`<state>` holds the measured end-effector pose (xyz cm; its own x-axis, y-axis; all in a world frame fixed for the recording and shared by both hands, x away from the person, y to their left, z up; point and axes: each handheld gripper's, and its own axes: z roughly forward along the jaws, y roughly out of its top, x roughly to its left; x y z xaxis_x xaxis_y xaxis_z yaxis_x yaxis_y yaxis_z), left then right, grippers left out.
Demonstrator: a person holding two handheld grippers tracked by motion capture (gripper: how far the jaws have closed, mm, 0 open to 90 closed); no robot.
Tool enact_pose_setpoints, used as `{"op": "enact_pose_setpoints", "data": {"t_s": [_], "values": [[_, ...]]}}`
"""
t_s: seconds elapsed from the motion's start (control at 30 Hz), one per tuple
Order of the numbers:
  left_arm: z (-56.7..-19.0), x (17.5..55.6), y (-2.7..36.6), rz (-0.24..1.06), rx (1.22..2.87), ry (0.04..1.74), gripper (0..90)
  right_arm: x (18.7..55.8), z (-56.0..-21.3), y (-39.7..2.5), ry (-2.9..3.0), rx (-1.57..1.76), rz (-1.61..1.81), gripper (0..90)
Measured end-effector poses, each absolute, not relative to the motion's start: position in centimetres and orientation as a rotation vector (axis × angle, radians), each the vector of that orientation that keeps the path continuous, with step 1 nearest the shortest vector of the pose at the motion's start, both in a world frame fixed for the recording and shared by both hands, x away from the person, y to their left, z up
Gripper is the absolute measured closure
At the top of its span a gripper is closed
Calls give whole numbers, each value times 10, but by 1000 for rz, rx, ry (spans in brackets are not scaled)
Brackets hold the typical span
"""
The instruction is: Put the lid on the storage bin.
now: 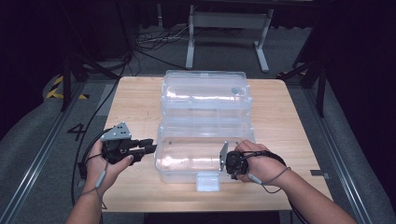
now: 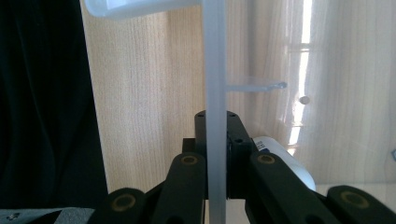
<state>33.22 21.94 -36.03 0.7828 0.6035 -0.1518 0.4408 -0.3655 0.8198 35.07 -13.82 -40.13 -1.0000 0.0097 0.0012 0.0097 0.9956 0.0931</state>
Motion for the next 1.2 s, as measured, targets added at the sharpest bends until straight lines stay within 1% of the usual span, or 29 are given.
{"op": "enact_pose_setpoints", "data": {"t_s": [0.3,0.5,0.67,0.93,1.07,1.2], "values": [[-337,353,200,223,2060,704,696,350,-401,-141,-3134,-52,-185,873],[-323,370,186,188,2049,653,697,351,-401,-141,-3134,-52,-185,872],[-308,384,170,210,2096,613,697,350,-401,-141,-3135,-58,-180,872],[-294,399,151,213,2126,567,697,351,-401,-142,-3133,-65,-183,870],[-293,403,143,217,2147,554,696,351,-401,-142,-3122,-77,-202,868],[-290,411,128,214,2170,533,692,351,-401,-143,-3124,-71,-202,868]]}}
